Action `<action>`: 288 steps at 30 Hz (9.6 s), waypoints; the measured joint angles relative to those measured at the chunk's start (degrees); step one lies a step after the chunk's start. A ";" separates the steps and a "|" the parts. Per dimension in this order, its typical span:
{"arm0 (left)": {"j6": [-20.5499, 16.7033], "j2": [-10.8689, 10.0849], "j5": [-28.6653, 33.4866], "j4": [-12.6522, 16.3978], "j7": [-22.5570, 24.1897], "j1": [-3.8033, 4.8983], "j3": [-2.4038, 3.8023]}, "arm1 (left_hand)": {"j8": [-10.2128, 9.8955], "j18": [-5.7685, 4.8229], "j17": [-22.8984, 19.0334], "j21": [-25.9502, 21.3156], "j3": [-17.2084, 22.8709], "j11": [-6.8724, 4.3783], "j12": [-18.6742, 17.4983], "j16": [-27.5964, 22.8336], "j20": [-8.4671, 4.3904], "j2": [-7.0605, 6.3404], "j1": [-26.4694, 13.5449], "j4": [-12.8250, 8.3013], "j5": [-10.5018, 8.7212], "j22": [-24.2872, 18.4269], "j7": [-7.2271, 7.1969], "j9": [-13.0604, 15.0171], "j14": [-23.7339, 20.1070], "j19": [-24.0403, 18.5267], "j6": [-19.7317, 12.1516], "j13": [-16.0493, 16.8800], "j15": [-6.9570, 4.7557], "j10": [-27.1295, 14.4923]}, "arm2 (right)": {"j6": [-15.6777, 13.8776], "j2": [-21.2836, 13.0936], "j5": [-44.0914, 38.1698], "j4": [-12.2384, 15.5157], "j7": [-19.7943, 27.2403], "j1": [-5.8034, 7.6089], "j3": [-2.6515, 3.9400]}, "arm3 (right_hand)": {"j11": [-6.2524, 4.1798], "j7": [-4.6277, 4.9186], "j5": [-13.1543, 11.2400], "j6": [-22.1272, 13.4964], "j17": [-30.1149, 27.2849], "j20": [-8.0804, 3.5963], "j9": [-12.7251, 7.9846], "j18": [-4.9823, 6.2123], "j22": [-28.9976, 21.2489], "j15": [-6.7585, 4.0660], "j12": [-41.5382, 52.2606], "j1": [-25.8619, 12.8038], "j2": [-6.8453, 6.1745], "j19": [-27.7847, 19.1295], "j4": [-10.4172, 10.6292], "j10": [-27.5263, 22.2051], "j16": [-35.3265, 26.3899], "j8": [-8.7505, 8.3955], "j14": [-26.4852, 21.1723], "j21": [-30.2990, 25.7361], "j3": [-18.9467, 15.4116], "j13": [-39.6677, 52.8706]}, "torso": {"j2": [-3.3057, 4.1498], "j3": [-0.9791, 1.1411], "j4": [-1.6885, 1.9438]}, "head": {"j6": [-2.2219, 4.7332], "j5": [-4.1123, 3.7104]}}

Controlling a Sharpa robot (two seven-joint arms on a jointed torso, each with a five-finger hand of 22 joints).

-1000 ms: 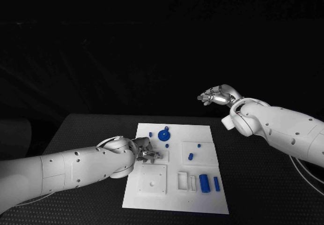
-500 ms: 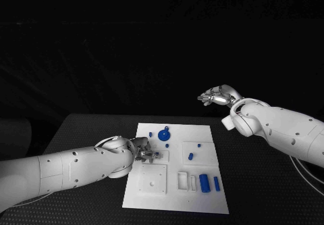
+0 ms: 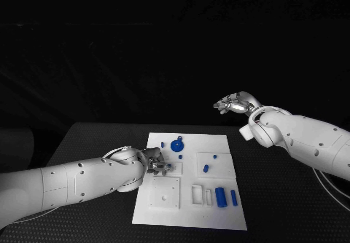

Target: Assemble the parts on the task board

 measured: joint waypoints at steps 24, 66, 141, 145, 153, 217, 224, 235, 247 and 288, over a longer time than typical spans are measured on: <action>0.01 -1.00 1.25 0.32 0.77 0.02 0.05 | 0.00 0.00 -0.27 0.00 -0.55 0.00 0.21 0.00 0.00 1.31 0.29 -1.33 -0.01 -0.02 0.00 -0.19 0.00 0.00 0.00 -0.36 0.00 0.00 | 0.07 -0.07 0.02 -0.14 0.00 -0.34 0.00 | 0.00 -0.01 0.00 0.02 0.01 0.00 -0.05 -0.01 0.05 0.00 0.00 0.00 0.00 0.00 0.01 0.00 0.00 0.00 0.00 0.00 -0.32 0.01 | -0.01 -0.04 0.04 | -0.08 0.08; 5.28 1.72 7.27 -11.85 0.75 8.77 4.89 | -7.43 -0.09 -5.69 -6.94 -7.43 4.59 -7.56 -6.66 1.52 -7.05 -0.54 -4.33 7.10 -1.96 4.88 -2.92 -6.27 -4.18 -13.12 -5.47 1.72 -6.07 | 0.11 0.12 0.09 -1.26 -0.01 -0.45 0.00 | 0.00 -0.02 0.00 0.03 0.10 0.00 -0.15 0.00 0.13 0.00 -0.23 0.01 -0.01 0.00 0.01 0.00 -0.22 0.00 0.00 -0.23 -0.32 0.01 | 0.01 -0.01 -0.07 | 1.71 1.12; 19.44 15.28 7.25 -33.51 0.96 5.46 4.85 | -8.88 -0.93 -6.42 -8.89 -8.71 6.14 -8.22 -6.23 2.25 -2.46 -3.54 -1.54 6.46 -0.44 6.35 -3.06 -9.42 -6.54 -17.60 -5.33 3.09 -8.80 | 0.11 0.98 0.15 -0.61 -0.01 -0.44 0.00 | 0.20 -0.02 0.22 0.03 0.17 0.00 -0.28 -0.01 0.28 0.00 -0.23 0.01 -0.01 0.00 0.01 0.20 -0.21 0.00 0.00 -0.23 -0.32 0.01 | 0.18 -0.04 -0.24 | 1.16 0.09; 19.35 15.51 7.61 -33.66 1.25 5.46 4.85 | -8.88 -0.94 -6.46 -8.89 -8.64 6.14 -8.22 -5.99 2.25 -1.52 -3.33 -2.12 6.67 -0.29 6.35 -3.06 -9.42 -6.54 -17.60 -5.33 3.09 -8.80 | 0.11 1.06 0.15 -0.60 -0.01 -0.44 0.00 | 0.21 -0.02 0.22 0.03 0.16 0.00 -0.28 0.00 0.33 0.00 -0.23 0.01 -0.01 0.00 0.01 0.21 -0.21 0.00 0.00 -0.23 -0.31 0.01 | 0.18 -0.04 -0.24 | 1.25 -0.05; 19.36 15.80 8.01 -34.28 1.59 5.36 4.84 | -8.88 -0.93 -6.63 -8.89 -8.81 6.14 -7.99 -5.99 2.25 -0.54 -2.35 -3.48 6.67 0.01 6.35 -3.00 -9.42 -6.54 -17.60 -5.34 3.09 -8.80 | 0.11 1.06 0.16 -0.58 -0.02 -0.44 0.00 | 0.21 -0.02 0.22 0.03 0.22 0.00 -0.27 0.00 0.33 0.00 -0.23 0.01 -0.01 0.00 0.01 0.21 -0.21 0.00 0.00 -0.44 -0.31 0.01 | 0.18 -0.01 -0.21 | 1.24 -0.24; 20.15 17.23 10.56 -37.42 3.37 4.50 4.88 | -8.40 -0.93 -7.65 -9.55 1.51 5.84 -8.00 -5.32 2.05 0.33 4.90 -3.00 0.89 -0.02 6.05 -2.92 -9.42 -5.70 -16.25 -5.95 3.09 -8.08 | 0.12 1.47 0.17 -0.58 -0.02 -0.42 0.00 | 0.21 -0.02 0.22 0.03 0.30 0.00 -0.36 -0.01 0.47 0.00 -0.22 0.01 -0.01 0.00 0.01 0.21 -0.44 0.00 0.00 -0.44 -0.31 0.01 | 0.20 -0.04 -0.13 | 0.55 -0.43; 20.20 17.25 11.18 -37.57 3.49 4.50 4.88 | -8.40 -0.93 -7.70 -9.55 1.80 5.83 -8.00 -5.09 2.05 1.03 5.60 -3.28 0.89 0.03 6.05 -2.92 -9.42 -5.70 -16.25 -5.95 3.09 -8.08 | 0.12 1.48 0.17 -0.59 -0.03 -0.42 0.00 | 0.21 -0.02 0.22 0.03 0.29 0.00 -0.36 0.00 0.47 0.00 -0.23 0.01 -0.01 0.00 0.01 0.20 -0.44 0.00 0.00 -0.44 -0.31 0.01 | 0.19 -0.04 -0.14 | 0.64 -0.39; 20.13 17.22 11.73 -38.05 3.53 4.50 4.87 | -7.76 -0.93 -7.87 -9.10 3.13 5.65 -8.00 -4.43 2.05 2.98 7.58 -6.67 6.69 0.02 5.83 -2.96 -9.41 -5.70 -15.63 -5.95 3.10 -7.35 | 0.13 1.40 0.17 -0.59 -0.03 -0.42 0.00 | 0.21 -0.02 0.22 0.03 0.29 0.00 -0.41 -0.01 0.52 0.00 -0.23 0.01 -0.01 0.00 0.01 0.20 -0.44 0.00 0.00 -0.44 -0.31 0.01 | 0.18 -0.01 -0.15 | 0.61 -0.36; 18.45 17.25 13.83 -38.44 3.52 4.50 4.86 | -6.61 -0.97 -8.07 -8.22 3.79 4.50 -7.60 -3.36 1.53 3.91 7.21 -8.53 14.27 0.01 5.84 -2.78 -7.44 -3.94 -13.17 -6.15 2.76 -4.69 | 0.15 1.44 0.18 -0.72 -0.03 -0.42 0.00 | 0.20 -0.02 0.22 0.03 0.34 0.00 -0.41 0.00 0.52 0.00 -0.45 0.01 -0.01 0.00 0.01 0.20 -0.44 0.00 0.00 -0.66 -0.31 0.01 | 0.16 0.00 -0.12 | 0.61 -0.36; 6.21 -3.70 12.92 -3.89 3.07 4.61 1.25 | -3.48 -1.14 -8.97 -7.10 12.24 2.47 -7.63 -2.43 0.83 3.52 -3.44 -9.20 15.97 0.01 5.86 -0.01 -4.68 -1.77 -10.92 -6.44 2.23 -1.84 | 0.49 0.23 0.38 -1.72 -0.06 -0.43 -0.03 | -0.01 -0.02 0.78 0.03 0.43 0.02 -0.50 0.00 0.69 0.00 -0.45 0.01 -0.01 -0.02 0.01 0.41 -0.67 0.22 0.00 -0.66 -0.31 0.01 | -0.85 -0.04 1.32 | 0.18 -0.54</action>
